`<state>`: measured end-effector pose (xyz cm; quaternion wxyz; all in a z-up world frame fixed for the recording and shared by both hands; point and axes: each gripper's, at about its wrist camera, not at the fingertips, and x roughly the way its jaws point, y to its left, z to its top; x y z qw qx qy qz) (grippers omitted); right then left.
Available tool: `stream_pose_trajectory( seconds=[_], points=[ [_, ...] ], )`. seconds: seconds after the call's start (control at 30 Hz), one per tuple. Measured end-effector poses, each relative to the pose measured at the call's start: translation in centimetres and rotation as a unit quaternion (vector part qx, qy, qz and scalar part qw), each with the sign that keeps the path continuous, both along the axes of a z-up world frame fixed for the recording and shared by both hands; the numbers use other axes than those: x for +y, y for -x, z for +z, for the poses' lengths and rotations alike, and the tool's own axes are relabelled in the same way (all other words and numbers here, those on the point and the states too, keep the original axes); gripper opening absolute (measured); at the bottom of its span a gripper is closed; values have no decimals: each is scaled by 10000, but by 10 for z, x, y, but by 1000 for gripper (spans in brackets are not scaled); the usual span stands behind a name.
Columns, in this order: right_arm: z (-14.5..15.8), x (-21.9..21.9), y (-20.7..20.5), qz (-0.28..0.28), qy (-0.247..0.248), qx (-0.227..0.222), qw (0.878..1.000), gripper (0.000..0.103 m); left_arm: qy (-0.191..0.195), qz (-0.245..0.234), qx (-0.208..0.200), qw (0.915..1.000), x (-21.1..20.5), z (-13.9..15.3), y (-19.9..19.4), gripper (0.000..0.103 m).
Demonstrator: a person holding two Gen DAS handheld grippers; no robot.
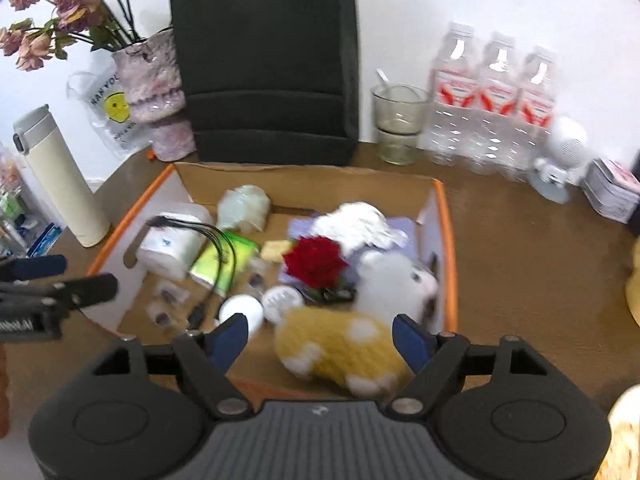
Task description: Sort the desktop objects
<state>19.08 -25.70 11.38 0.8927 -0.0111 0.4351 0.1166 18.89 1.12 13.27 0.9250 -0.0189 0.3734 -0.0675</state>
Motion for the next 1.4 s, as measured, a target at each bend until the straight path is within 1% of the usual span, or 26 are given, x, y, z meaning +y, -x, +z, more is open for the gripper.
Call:
stream_pose_trajectory(
  seconds=[0.1,0.17,0.2,0.27,0.33,0.4,0.47,0.57,0.7,0.77,0.83,0.93,1.03,1.13,1.27,1.33,1.4],
  points=[
    [6,-8,16,-47,-34,-127,9999,79,-223,137,-240,9994,-7,12,17,101],
    [10,-9,26,-9,-152,-410,9990,81,-409,265,-503,9975,-12,19,30,102],
    [14,-9,34,18,-208,-642,9977,84,-444,305,-654,9964,-13,22,37,103],
    [20,-6,53,-31,-285,-1321,9908,88,-362,386,-1217,9912,-14,26,57,103],
    [21,-4,72,-58,-390,-1904,9809,88,-289,405,-1814,9822,-12,25,78,103],
    [19,-4,83,-34,-557,-2088,9764,88,-346,368,-2038,9777,-15,23,92,103],
    [19,-2,89,-29,-629,-2119,9753,88,-421,259,-2071,9771,-19,23,101,103],
    [21,1,96,-65,-596,-2117,9755,88,-595,200,-2159,9744,-25,25,114,103],
    [18,3,111,-60,-718,-2062,9758,88,-483,230,-2106,9761,-27,22,131,103],
    [9,3,122,-78,-714,-2002,9771,88,-379,254,-1988,9790,-24,14,143,103],
    [-1,4,136,-99,-696,-1811,9810,88,-277,321,-1803,9827,-21,2,157,103],
    [-23,5,164,-138,-729,-1626,9839,88,-153,306,-1573,9870,-18,-18,182,103],
    [-46,4,195,-173,-687,-1484,9864,88,-150,208,-1388,9900,-16,-40,212,103],
    [-64,3,226,-232,-730,-1387,9874,88,-232,225,-1211,9921,-15,-54,235,103],
    [-80,0,269,-281,-701,-1291,9888,89,-268,381,-1162,9921,-10,-68,268,103],
    [-87,-1,290,-214,-740,-1306,9884,89,-232,469,-1108,9925,-9,-75,282,103],
    [-92,-1,304,-247,-646,-1426,9874,91,-193,487,-1038,9932,-10,-81,286,103]
  ],
)
